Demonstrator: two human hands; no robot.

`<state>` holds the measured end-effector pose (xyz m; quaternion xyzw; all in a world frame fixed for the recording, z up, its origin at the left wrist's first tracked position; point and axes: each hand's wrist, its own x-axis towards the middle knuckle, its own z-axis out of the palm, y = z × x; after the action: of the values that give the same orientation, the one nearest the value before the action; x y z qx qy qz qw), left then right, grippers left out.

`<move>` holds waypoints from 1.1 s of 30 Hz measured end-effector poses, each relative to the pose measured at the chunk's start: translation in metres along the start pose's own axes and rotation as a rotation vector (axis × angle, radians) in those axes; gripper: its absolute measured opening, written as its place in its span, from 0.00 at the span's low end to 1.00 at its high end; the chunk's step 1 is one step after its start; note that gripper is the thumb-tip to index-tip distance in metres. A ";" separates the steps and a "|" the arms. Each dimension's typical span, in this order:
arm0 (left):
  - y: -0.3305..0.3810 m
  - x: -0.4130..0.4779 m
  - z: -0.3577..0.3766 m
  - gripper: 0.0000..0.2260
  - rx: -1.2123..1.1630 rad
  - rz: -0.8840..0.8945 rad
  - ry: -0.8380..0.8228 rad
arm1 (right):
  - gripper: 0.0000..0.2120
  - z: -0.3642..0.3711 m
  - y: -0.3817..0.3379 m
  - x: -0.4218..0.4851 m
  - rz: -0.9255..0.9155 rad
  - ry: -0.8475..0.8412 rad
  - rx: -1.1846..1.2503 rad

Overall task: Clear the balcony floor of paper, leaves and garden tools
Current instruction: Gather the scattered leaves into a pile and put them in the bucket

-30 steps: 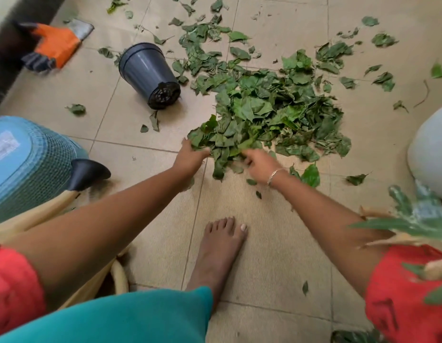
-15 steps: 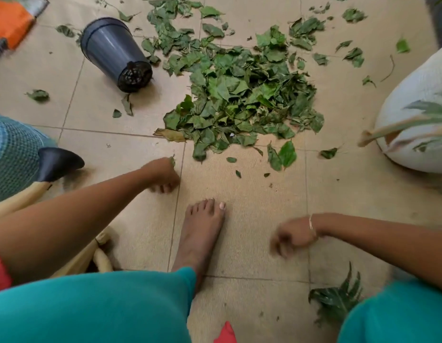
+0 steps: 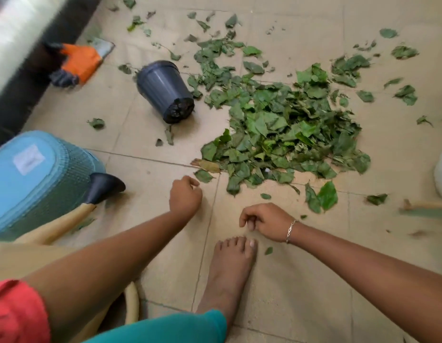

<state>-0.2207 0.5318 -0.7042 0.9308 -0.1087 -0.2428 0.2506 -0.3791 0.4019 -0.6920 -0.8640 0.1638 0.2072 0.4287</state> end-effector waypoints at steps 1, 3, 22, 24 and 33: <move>-0.003 0.003 -0.002 0.09 -0.003 -0.026 0.009 | 0.22 0.000 -0.007 0.013 -0.007 -0.055 -0.011; -0.008 0.008 -0.009 0.11 0.020 -0.067 0.042 | 0.25 -0.002 -0.019 0.037 0.011 -0.068 -0.060; -0.119 -0.002 -0.069 0.15 0.718 0.380 0.110 | 0.53 0.034 -0.068 0.077 0.144 -0.283 -0.707; -0.129 -0.009 -0.073 0.14 0.713 0.334 0.120 | 0.54 0.040 -0.067 0.076 0.160 -0.270 -0.722; -0.197 -0.065 -0.104 0.14 0.785 -0.034 0.127 | 0.60 0.048 -0.072 0.076 0.202 -0.272 -0.723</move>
<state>-0.2080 0.7639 -0.7021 0.9707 -0.1623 -0.1288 -0.1219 -0.2908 0.4742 -0.7080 -0.9033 0.1063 0.4053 0.0921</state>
